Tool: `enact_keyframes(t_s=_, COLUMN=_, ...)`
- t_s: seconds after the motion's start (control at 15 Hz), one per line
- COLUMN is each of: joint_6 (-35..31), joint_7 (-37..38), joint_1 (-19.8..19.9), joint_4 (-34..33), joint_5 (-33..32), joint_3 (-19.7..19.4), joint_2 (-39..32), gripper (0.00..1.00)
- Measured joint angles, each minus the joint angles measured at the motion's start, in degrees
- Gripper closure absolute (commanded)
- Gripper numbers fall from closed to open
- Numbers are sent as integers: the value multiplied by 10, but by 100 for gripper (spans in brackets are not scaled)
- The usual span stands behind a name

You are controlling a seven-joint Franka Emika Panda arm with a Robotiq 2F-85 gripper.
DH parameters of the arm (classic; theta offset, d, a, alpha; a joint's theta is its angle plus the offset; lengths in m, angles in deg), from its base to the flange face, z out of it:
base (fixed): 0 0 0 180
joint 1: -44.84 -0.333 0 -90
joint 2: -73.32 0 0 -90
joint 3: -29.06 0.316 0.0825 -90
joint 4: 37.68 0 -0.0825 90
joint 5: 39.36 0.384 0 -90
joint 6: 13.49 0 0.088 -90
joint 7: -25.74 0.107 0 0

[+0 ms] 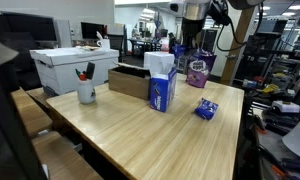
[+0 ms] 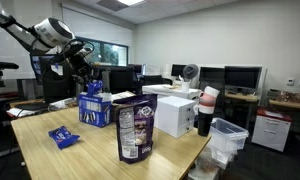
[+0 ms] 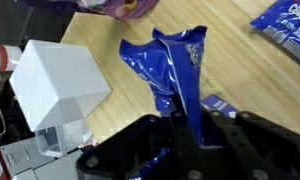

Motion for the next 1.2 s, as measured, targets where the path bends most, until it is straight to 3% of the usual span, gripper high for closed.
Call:
enact_keyframes(t_s=0.27, joint_6=28, joint_7=14, joint_1=-16, joint_4=-24, joint_5=-39, joint_3=25, joint_2=4, gripper=96)
enact_keyframes(t_s=0.6, joint_6=13, joint_7=7, joint_1=-29, joint_4=-31, joint_5=-97, joint_3=32, joint_2=3, gripper=96)
enact_keyframes(t_s=1.2, joint_6=-170, joint_7=-110, joint_1=-29, joint_4=15, joint_5=-142, joint_3=2, joint_2=-13, gripper=96)
